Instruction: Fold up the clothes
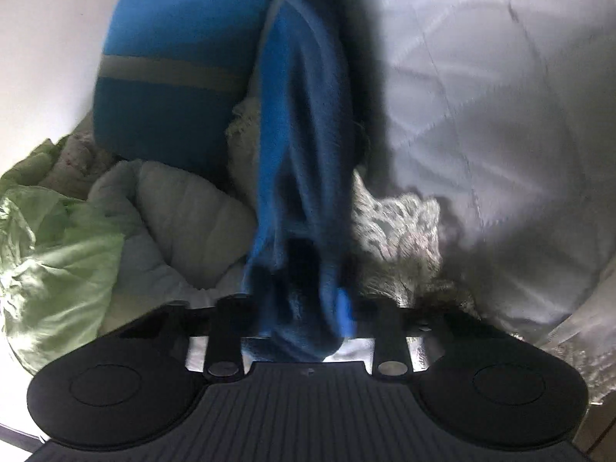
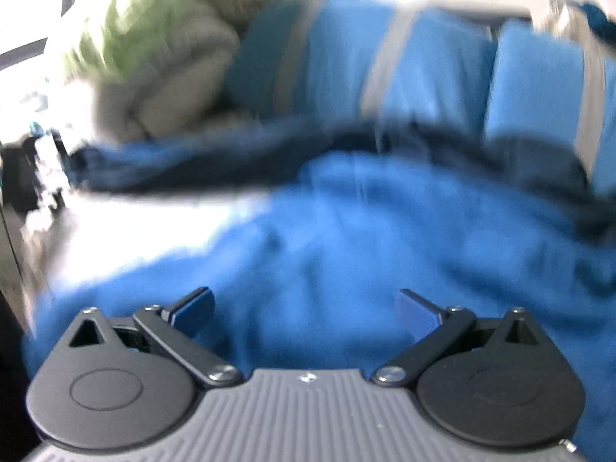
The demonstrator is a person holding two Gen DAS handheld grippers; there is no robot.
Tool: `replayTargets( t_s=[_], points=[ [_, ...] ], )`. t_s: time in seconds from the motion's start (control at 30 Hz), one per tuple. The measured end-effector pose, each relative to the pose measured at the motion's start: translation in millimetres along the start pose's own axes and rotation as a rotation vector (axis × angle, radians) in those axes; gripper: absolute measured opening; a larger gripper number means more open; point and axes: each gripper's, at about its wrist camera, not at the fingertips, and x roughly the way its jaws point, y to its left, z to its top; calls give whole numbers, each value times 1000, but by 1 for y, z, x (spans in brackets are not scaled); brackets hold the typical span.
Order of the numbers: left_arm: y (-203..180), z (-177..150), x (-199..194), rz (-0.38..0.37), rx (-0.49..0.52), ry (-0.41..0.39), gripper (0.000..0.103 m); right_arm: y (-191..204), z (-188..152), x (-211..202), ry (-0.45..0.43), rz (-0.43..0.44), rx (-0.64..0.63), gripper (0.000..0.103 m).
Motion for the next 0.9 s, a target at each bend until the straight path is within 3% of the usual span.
replayTargets(
  t_s=[0.1,0.23,0.5,0.53,0.6,0.63,0.67,0.83,0.9],
  points=[
    [-3,-1,-5,6,15,-4,11,26,38,4,-82,8,-168,103],
    [7,-4,-14,35,-25,-5,10,69,60,47,-125,9,-539,101],
    [17,1,-38,55,-46,-24,10,146,72,142,-165,27,-1110,93],
    [18,2,-41,57,-45,-27,10,153,68,155,-151,6,-1171,88],
    [20,3,-48,55,-45,-33,10,166,59,180,-122,-39,-1291,67],
    [23,3,-51,52,-46,-36,10,168,57,187,-104,-50,-1320,34],
    [25,4,-56,51,-49,-36,9,168,56,191,-84,-53,-1325,10],
    [49,8,-91,54,-94,-57,9,148,76,147,-122,-25,-1258,7],
    [65,12,-116,45,-158,-79,9,136,90,121,-154,-25,-1223,7]
  ],
)
